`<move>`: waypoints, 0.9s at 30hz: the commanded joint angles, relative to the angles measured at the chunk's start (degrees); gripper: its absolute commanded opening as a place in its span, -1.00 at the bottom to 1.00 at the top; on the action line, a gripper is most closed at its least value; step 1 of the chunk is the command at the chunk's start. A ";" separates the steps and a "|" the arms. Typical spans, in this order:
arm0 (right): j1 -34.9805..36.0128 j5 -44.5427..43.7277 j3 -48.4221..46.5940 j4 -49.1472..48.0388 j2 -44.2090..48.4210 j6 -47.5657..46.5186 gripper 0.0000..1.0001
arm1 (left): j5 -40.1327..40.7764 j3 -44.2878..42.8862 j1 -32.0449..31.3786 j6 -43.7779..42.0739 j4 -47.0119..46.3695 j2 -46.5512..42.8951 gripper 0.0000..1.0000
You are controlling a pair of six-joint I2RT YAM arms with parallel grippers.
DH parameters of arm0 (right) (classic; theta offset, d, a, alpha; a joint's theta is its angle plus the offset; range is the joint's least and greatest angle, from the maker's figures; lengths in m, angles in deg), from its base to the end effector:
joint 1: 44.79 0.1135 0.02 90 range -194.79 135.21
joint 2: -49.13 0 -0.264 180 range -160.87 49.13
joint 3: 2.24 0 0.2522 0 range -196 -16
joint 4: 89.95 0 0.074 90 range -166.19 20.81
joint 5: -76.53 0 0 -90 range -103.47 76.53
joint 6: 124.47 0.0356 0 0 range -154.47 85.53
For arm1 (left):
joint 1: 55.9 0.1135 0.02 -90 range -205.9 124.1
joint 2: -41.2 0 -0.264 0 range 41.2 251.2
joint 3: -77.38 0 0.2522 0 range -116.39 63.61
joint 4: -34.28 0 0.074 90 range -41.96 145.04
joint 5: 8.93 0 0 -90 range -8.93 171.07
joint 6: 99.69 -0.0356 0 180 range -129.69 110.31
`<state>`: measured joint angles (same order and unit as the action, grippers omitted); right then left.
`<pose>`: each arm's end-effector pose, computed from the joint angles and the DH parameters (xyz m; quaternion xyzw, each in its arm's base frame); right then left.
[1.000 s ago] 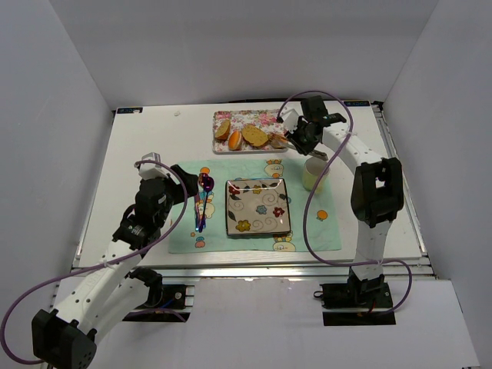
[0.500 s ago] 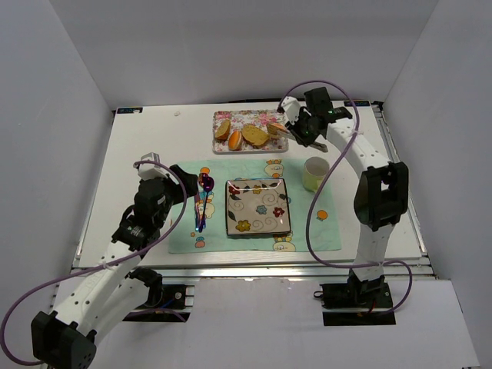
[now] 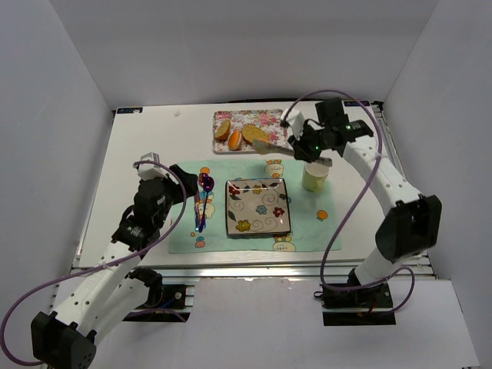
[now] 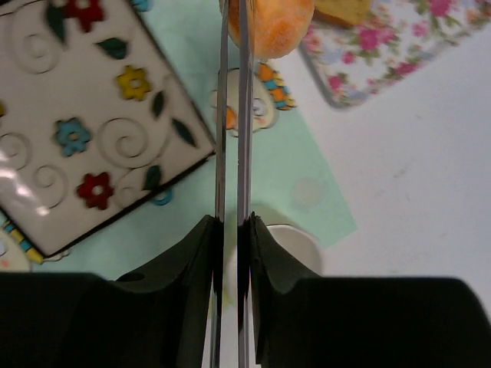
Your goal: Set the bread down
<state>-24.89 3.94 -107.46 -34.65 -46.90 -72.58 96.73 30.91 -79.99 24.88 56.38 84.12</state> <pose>0.3457 0.1365 0.3385 -0.4940 0.7744 0.0802 0.3870 0.1692 -0.0651 0.2744 -0.1527 0.7936 -0.1869 0.5585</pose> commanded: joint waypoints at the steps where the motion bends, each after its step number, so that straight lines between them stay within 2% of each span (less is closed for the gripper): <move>1: 2.77 7.20 8.36 4.69 7.07 -4.59 -0.81 | 0.07 -0.43 0.10 0.41 -1.31 -0.55 0.74; 5: 5.40 7.82 16.11 4.78 12.52 -4.78 -0.76 | -0.28 -0.43 0.10 0.41 -1.83 -0.20 0.74; 8: 6.72 7.55 19.03 3.90 13.23 -3.82 -0.74 | -0.72 -0.42 0.10 0.41 -2.01 0.24 0.74; 14: 9.10 6.41 20.53 1.88 11.40 -2.32 -0.57 | -0.54 -0.51 0.10 0.41 -1.66 -0.02 0.74; 21: 9.63 7.73 20.27 2.58 11.21 -2.50 -0.16 | 0.16 0.01 0.10 0.94 -1.22 -1.52 0.74; 27: 9.63 8.34 19.13 3.46 11.39 -2.32 -0.06 | -0.02 -0.16 0.10 0.85 -1.48 -1.08 0.74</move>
<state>-15.42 10.70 -86.70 -31.06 -36.32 -75.16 96.71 30.91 -79.99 25.53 55.33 83.42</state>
